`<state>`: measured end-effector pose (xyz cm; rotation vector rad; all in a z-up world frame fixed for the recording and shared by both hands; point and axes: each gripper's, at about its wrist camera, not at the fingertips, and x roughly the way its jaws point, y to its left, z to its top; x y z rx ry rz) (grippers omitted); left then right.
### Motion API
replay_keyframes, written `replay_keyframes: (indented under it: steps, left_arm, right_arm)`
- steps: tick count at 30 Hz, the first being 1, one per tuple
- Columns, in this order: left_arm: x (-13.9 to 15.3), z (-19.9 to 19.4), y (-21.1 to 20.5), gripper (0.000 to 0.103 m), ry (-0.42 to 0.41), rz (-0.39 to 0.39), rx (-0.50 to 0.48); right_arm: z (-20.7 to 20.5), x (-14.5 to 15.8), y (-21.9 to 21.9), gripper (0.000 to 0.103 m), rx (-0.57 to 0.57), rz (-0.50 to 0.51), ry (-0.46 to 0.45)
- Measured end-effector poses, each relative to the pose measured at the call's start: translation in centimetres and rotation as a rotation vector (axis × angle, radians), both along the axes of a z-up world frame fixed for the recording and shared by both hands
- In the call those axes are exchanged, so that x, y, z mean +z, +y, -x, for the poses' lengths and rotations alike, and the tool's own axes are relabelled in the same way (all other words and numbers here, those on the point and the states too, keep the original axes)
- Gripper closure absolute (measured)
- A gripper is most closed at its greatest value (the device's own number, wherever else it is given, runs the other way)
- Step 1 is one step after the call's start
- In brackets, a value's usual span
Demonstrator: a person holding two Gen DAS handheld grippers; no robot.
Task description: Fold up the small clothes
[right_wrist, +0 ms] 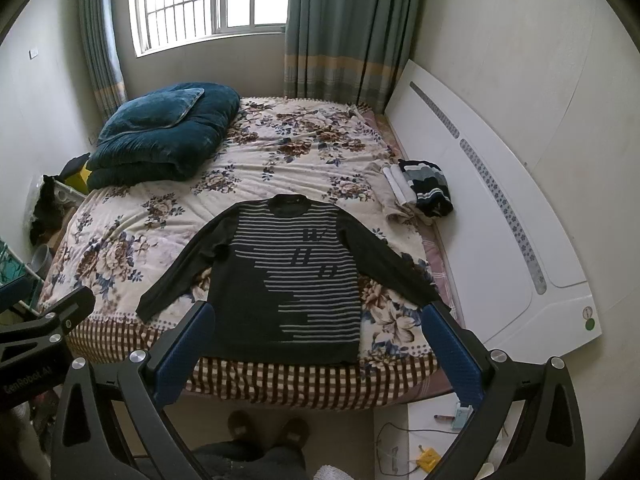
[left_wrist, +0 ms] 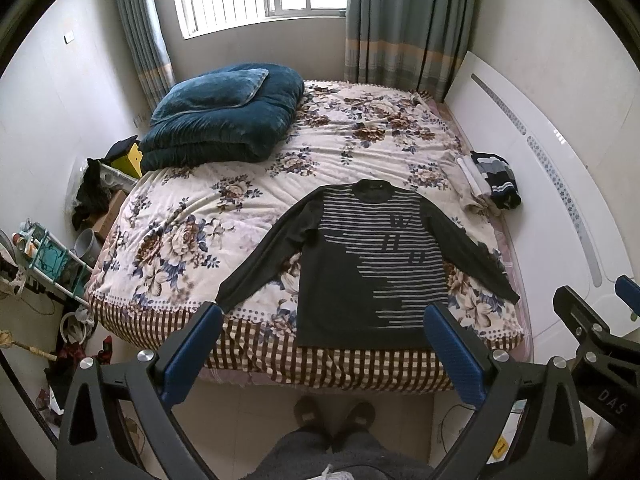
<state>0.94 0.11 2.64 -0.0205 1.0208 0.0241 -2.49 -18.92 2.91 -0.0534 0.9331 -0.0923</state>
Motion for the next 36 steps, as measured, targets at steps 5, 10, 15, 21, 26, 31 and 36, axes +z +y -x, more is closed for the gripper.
replay_keyframes:
  steps: [5, 10, 15, 21, 26, 31, 36]
  left_arm:
    - [-0.2, 0.4, -0.1, 0.000, -0.005, -0.003, 0.005]
    - [-0.1, 0.3, -0.1, 0.000, -0.006, -0.002, 0.004]
    - [0.1, 0.1, -0.2, 0.000, -0.006, 0.001, 0.002]
    - [1.0, -1.3, -0.3, 0.000, -0.011, -0.002, -0.001]
    - [1.2, -1.7, -0.4, 0.000, -0.010, -0.001, -0.006]
    - [0.9, -1.3, -0.5, 0.000, -0.013, 0.003, -0.004]
    - [-0.4, -2.9, -0.5, 0.000, -0.044, -0.017, -0.010]
  right_arm:
    - [0.0, 0.1, 0.0, 0.000, -0.002, 0.000, 0.001]
    - [-0.1, 0.4, -0.1, 0.000, -0.002, -0.002, 0.000]
    - [0.0, 0.3, -0.1, 0.000, -0.001, 0.003, 0.004]
    - [-0.3, 0.5, -0.4, 0.000, -0.007, 0.000, 0.001]
    - [-0.4, 0.7, -0.6, 0.000, -0.006, -0.003, 0.003]
    - [-0.3, 0.1, -0.8, 0.000, -0.008, -0.007, 0.007]
    - [-0.6, -1.2, -1.2, 0.000, -0.036, -0.022, 0.019]
